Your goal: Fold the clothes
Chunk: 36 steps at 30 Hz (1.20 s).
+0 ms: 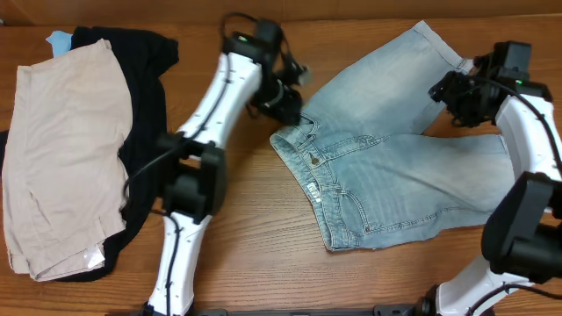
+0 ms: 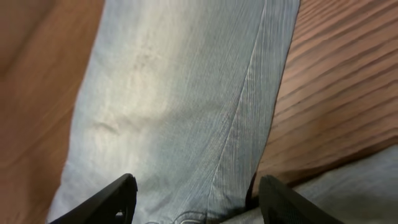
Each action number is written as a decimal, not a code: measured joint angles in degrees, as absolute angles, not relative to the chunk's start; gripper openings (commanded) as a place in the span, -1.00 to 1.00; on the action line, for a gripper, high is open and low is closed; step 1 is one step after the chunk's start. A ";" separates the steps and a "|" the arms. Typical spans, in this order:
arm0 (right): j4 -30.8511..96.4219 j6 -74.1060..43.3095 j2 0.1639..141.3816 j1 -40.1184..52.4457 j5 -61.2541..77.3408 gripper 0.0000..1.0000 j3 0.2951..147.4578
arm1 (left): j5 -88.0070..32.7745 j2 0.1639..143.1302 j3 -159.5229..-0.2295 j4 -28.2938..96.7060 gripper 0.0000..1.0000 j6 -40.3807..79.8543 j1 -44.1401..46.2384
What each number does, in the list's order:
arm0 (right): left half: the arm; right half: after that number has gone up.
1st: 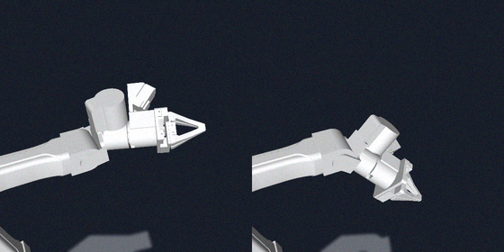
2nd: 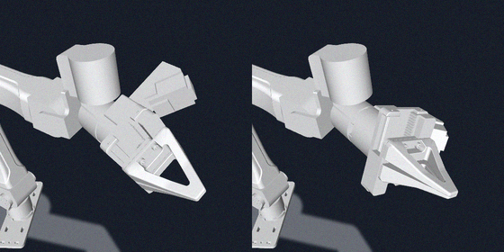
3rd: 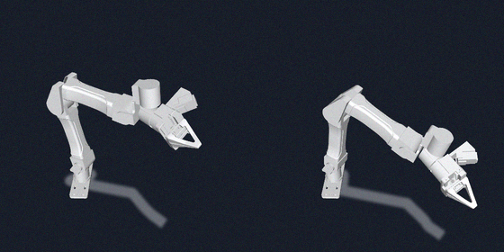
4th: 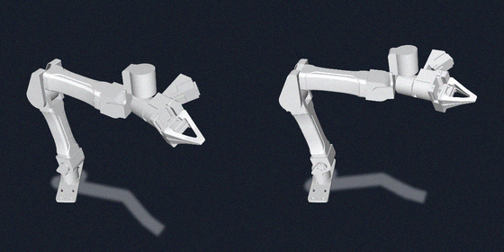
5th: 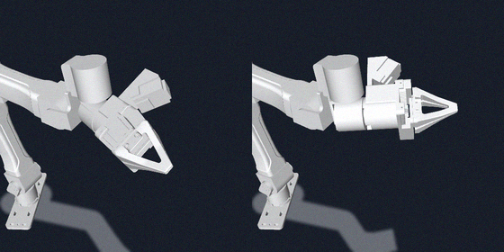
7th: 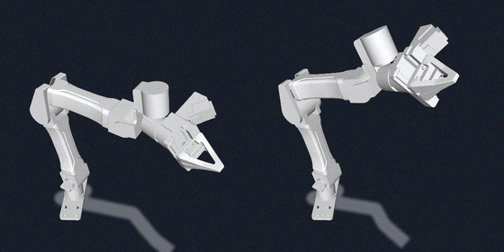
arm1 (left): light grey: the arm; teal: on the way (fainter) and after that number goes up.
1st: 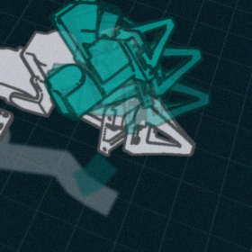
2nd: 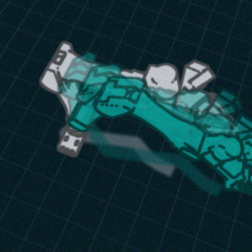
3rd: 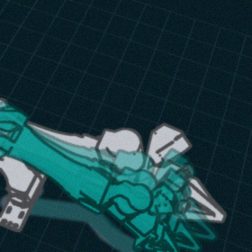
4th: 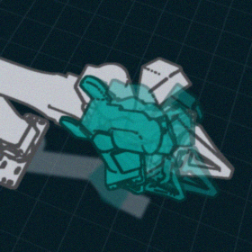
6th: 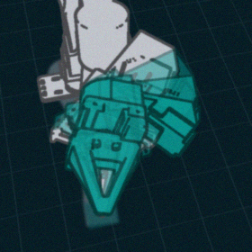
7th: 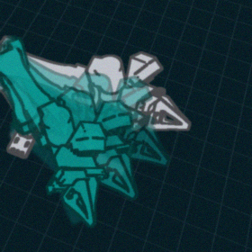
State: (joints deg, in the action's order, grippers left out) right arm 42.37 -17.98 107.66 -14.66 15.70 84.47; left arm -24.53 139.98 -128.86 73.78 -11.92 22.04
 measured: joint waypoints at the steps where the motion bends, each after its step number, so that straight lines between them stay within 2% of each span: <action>1: 42.87 -17.96 107.44 -14.83 15.70 0.33 84.66 | -24.62 141.12 -128.64 74.13 0.08 -12.16 22.94; 8: 44.62 -17.93 107.39 -14.98 15.70 0.33 84.73 | -22.02 144.05 -128.20 75.88 0.22 -12.27 25.30; 9: 44.77 -17.96 107.39 -14.98 15.70 0.33 84.73 | -21.21 144.05 -128.20 75.85 0.14 -12.27 25.15; 10: 45.06 -17.93 107.39 -14.98 15.73 0.33 84.73 | -20.34 144.05 -128.20 75.85 -0.07 -12.27 25.06; 11: 45.28 -17.93 107.39 -14.98 15.73 0.33 84.73 | -19.09 144.05 -128.20 75.77 -0.34 -12.32 24.97; 12: 45.45 -17.96 107.39 -14.96 15.68 0.33 84.73 | -17.87 144.05 -128.18 75.55 -0.88 -12.40 24.97; 17: 47.35 -17.98 107.39 -14.96 15.73 0.31 84.73 | -7.77 144.05 -128.11 70.28 -0.92 -12.43 25.04; 22: 51.33 -17.47 107.39 -14.41 15.59 0.21 84.73 | 7.40 144.07 -127.81 54.28 -0.92 -13.17 24.25; 24: 52.86 -17.74 107.39 -13.63 15.25 0.21 84.73 | 10.41 144.07 -127.76 47.57 -0.74 -15.05 23.33; 25: 53.69 -18.02 107.39 -13.02 14.81 0.21 84.73 | 11.62 144.07 -127.76 44.56 -0.56 -16.10 22.74; 27: 55.02 -18.96 107.39 -11.60 14.13 0.21 84.73 | 13.72 144.14 -127.72 36.97 0.01 -18.70 21.02; 28: 55.37 -19.53 107.39 -10.87 14.00 0.21 84.73 | 14.39 144.14 -127.72 33.82 0.47 -19.64 20.12; 29: 55.61 -20.01 107.39 -10.15 13.78 0.21 84.73 | 15.20 144.14 -127.72 30.44 0.64 -20.58 19.03; 30: 55.72 -20.47 107.39 -9.50 13.56 0.21 84.73 | 15.66 144.14 -127.72 27.97 0.78 -21.19 17.98; 33: 55.51 -21.32 107.39 -7.68 13.15 0.21 84.73 | 16.32 144.14 -127.76 23.99 1.00 -22.31 15.03; 36: 54.94 -21.85 107.39 -6.74 12.88 0.21 84.73 | 16.97 144.14 -127.79 26.74 1.00 -22.85 12.62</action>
State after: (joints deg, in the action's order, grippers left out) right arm 54.94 -21.85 107.39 -6.74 12.88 84.73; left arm 16.97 144.14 -127.79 26.74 -22.85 12.62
